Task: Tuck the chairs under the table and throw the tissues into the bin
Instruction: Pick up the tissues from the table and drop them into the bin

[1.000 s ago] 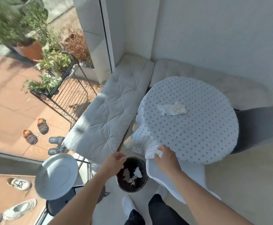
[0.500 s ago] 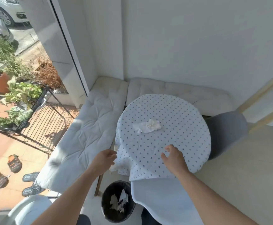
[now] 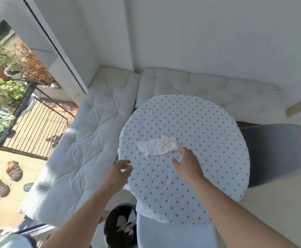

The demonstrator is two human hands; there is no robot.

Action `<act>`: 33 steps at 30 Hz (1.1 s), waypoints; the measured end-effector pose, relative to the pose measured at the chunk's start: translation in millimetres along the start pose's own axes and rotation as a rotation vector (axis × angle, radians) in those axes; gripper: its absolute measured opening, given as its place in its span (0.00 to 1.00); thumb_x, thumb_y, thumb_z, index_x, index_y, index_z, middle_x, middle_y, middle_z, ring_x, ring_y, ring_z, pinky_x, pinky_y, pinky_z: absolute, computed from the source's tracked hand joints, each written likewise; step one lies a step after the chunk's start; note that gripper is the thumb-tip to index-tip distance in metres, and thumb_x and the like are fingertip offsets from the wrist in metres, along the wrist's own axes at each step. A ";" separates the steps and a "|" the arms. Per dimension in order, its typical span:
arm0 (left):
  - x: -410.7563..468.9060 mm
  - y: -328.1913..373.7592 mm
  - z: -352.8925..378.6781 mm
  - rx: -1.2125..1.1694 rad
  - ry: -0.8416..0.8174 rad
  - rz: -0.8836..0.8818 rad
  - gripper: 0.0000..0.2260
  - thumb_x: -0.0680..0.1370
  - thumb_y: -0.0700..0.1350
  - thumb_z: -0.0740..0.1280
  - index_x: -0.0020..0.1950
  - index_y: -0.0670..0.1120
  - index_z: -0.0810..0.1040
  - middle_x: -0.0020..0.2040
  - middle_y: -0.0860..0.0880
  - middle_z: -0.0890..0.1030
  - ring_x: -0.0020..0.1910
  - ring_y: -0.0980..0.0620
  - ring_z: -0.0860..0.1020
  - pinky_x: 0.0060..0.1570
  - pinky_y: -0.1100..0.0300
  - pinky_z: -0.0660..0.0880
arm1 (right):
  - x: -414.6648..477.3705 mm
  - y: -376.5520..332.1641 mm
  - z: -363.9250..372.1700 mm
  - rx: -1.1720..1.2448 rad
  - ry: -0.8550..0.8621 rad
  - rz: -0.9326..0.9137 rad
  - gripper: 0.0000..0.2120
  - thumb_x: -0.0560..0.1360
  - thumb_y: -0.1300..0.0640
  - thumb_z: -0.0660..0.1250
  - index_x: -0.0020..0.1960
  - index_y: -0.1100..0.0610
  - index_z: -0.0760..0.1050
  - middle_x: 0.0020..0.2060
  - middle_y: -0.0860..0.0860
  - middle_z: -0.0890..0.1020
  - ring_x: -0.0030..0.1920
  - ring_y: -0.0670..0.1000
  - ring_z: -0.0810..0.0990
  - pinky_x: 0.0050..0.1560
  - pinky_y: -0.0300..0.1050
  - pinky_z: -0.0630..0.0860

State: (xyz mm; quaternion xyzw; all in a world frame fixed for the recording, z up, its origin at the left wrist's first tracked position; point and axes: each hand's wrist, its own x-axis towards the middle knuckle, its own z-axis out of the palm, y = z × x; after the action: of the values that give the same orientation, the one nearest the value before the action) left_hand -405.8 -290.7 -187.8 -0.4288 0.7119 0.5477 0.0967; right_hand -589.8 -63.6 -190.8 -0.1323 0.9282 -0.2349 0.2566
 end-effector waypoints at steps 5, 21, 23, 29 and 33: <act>45.3 8.2 37.8 -0.258 0.012 -0.138 0.22 0.82 0.50 0.72 0.74 0.47 0.73 0.58 0.49 0.84 0.54 0.48 0.86 0.53 0.50 0.85 | 62.6 5.3 22.1 -0.008 -0.004 -0.043 0.24 0.80 0.47 0.68 0.72 0.54 0.68 0.64 0.54 0.74 0.64 0.55 0.73 0.50 0.49 0.75; 107.2 22.0 109.8 -0.138 0.231 -0.085 0.05 0.80 0.48 0.72 0.55 0.51 0.85 0.48 0.48 0.88 0.40 0.48 0.86 0.36 0.56 0.81 | 95.0 28.4 62.2 -0.009 -0.022 -0.176 0.10 0.81 0.53 0.68 0.61 0.50 0.82 0.55 0.51 0.78 0.55 0.54 0.75 0.50 0.49 0.79; 101.7 22.4 110.1 -0.137 0.240 -0.087 0.04 0.81 0.47 0.72 0.53 0.49 0.85 0.46 0.48 0.88 0.40 0.44 0.87 0.39 0.52 0.83 | 91.4 29.7 57.9 -0.008 -0.023 -0.161 0.09 0.81 0.52 0.67 0.59 0.52 0.82 0.52 0.51 0.78 0.53 0.53 0.77 0.47 0.47 0.78; 76.3 14.1 92.5 -0.136 0.219 -0.083 0.03 0.82 0.47 0.72 0.53 0.49 0.84 0.45 0.50 0.87 0.41 0.44 0.87 0.44 0.50 0.85 | 70.1 30.5 35.4 0.029 0.036 -0.132 0.08 0.82 0.53 0.65 0.56 0.54 0.81 0.47 0.50 0.79 0.45 0.52 0.80 0.41 0.46 0.75; 48.6 11.0 71.0 -0.115 0.229 -0.029 0.02 0.80 0.50 0.72 0.50 0.54 0.85 0.44 0.53 0.88 0.40 0.50 0.88 0.48 0.45 0.87 | 44.3 21.8 11.4 0.057 0.055 -0.130 0.09 0.83 0.54 0.65 0.57 0.56 0.80 0.47 0.52 0.83 0.43 0.53 0.82 0.43 0.53 0.81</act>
State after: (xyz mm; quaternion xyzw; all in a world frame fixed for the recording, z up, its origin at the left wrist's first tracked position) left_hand -467.1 -253.6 -236.7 -0.5037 0.6795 0.5335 -0.0021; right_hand -623.4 -65.4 -228.8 -0.1785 0.9172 -0.2809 0.2189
